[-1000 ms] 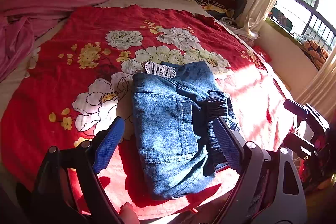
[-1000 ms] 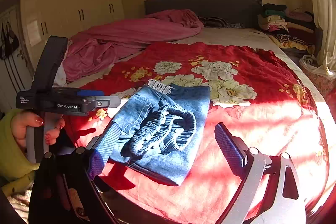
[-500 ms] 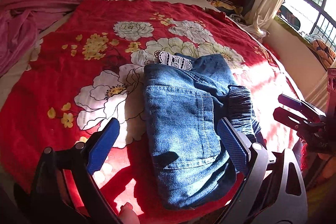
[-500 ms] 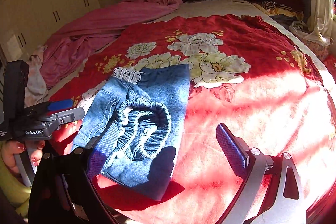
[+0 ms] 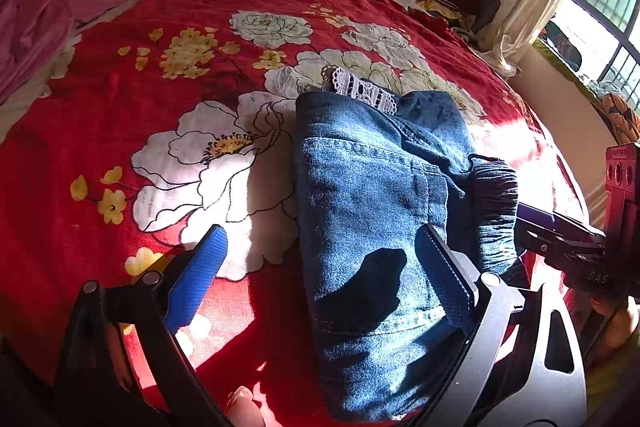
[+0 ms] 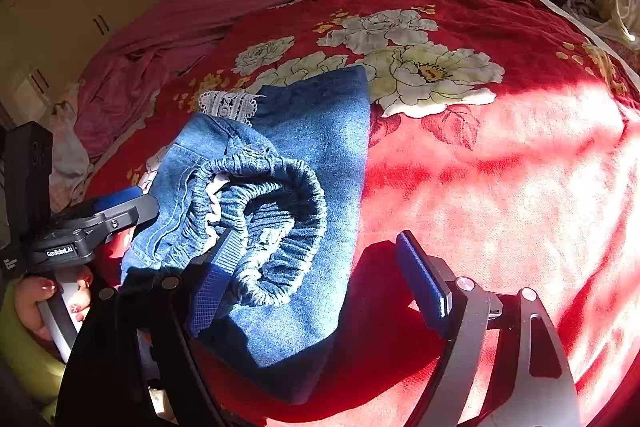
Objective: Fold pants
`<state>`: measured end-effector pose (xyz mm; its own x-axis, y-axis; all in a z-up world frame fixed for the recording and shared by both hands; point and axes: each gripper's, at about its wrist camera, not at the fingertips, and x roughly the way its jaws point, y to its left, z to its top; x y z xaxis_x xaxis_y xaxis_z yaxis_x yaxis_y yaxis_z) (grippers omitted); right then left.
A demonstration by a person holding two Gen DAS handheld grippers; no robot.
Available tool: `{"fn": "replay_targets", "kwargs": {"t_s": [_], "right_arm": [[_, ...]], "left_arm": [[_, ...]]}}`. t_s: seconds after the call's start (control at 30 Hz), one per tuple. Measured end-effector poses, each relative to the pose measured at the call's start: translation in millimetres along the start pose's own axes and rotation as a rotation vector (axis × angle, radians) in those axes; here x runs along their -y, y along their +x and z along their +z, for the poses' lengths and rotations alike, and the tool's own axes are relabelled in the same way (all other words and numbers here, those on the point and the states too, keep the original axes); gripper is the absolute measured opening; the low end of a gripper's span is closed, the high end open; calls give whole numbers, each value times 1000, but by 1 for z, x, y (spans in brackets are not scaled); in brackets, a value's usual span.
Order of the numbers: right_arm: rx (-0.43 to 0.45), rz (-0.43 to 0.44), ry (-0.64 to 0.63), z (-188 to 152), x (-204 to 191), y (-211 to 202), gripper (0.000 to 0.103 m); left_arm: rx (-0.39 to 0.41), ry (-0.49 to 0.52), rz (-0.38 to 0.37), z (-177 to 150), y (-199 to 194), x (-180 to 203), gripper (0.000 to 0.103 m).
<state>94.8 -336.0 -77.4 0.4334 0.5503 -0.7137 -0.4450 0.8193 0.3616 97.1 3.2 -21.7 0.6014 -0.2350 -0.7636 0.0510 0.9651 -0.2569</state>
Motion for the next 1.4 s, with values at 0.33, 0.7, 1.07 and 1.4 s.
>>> {"fn": "replay_targets", "kwargs": {"t_s": [0.33, 0.7, 1.07, 1.4], "right_arm": [[-43, 135, 87, 8, 13, 24, 55], [94, 92, -23, 0, -15, 0, 20], [179, 89, -180, 48, -45, -9, 18], [193, 21, -217, 103, -42, 23, 18]], "left_arm": [[-29, -94, -141, -4, 24, -1, 72], [-8, -29, -47, -2, 8, 26, 24], [72, 17, -52, 38, -14, 29, 22], [125, 29, -11, 94, 14, 24, 22]]}}
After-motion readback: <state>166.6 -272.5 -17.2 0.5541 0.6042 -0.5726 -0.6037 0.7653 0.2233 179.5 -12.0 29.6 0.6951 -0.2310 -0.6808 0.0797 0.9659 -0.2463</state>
